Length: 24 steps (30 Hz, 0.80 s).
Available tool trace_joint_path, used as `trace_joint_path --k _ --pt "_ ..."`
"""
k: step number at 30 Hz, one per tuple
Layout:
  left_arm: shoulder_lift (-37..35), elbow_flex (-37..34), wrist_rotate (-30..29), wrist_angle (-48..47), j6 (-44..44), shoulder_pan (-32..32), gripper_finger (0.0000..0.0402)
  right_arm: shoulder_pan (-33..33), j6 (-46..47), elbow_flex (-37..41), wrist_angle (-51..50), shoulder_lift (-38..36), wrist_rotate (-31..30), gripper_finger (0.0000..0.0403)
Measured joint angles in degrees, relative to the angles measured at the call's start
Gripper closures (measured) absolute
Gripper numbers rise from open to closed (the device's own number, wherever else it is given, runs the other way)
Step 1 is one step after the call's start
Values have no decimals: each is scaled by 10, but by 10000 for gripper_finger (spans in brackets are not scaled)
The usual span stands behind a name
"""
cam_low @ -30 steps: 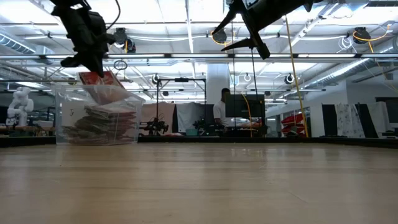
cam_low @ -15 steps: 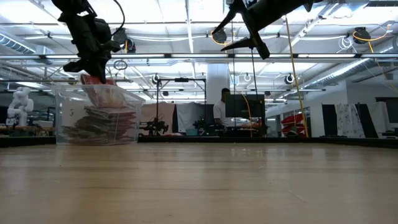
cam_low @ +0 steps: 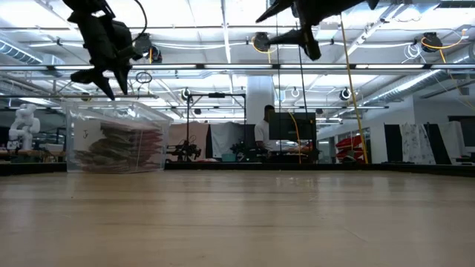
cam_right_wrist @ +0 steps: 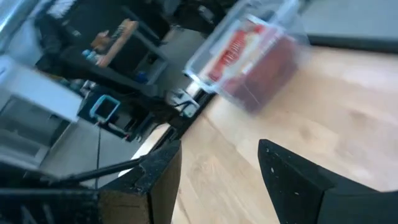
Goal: Sort popcorn bags into baskets
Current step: Return to Home Position
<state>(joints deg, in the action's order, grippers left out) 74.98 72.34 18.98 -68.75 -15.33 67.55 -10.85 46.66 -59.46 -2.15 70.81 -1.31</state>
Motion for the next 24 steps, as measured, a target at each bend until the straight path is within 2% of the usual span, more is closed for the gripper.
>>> trace_joint_path --k 4,11,16,21,24 --pt "-22 52 0 -5 12 -29 227 -3 -80 0 -3 -43 19 197" --pt "-67 135 -24 0 68 -137 301 -15 -188 0 -59 -118 63 210" --pt "-100 139 -25 -1 100 -193 349 -16 -257 0 -105 -162 75 256" --pt "-120 138 -18 14 -23 -250 373 -16 -329 0 -126 -195 75 308" --pt "-124 136 -41 46 5 -307 394 -16 -371 0 -134 -213 75 338"
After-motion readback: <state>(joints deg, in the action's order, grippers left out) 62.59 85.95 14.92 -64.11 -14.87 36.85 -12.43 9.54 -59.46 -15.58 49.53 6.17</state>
